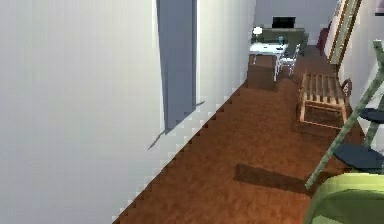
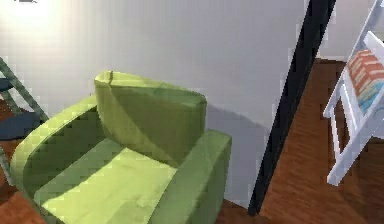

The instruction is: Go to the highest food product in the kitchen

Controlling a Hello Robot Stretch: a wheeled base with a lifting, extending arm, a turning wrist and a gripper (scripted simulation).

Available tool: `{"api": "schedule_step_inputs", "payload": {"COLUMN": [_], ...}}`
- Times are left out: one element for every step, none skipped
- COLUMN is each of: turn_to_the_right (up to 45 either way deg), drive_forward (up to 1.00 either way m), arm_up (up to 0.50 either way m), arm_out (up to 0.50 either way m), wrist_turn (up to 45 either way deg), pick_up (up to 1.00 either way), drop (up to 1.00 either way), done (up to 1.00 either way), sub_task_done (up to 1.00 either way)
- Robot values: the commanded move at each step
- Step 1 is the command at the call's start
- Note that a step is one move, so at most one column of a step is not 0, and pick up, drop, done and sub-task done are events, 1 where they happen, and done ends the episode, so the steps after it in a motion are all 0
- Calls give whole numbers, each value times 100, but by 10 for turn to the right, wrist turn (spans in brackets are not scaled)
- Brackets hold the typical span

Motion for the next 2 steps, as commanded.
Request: {"api": "schedule_step_inputs", "payload": {"turn_to_the_right": [240,0], "drive_forward": [0,100], "arm_up": [0,0], "arm_out": [0,0], "wrist_turn": [0,0], "pick_up": [0,0], "drop": [0,0], "done": [0,0], "sub_task_done": [0,0]}}
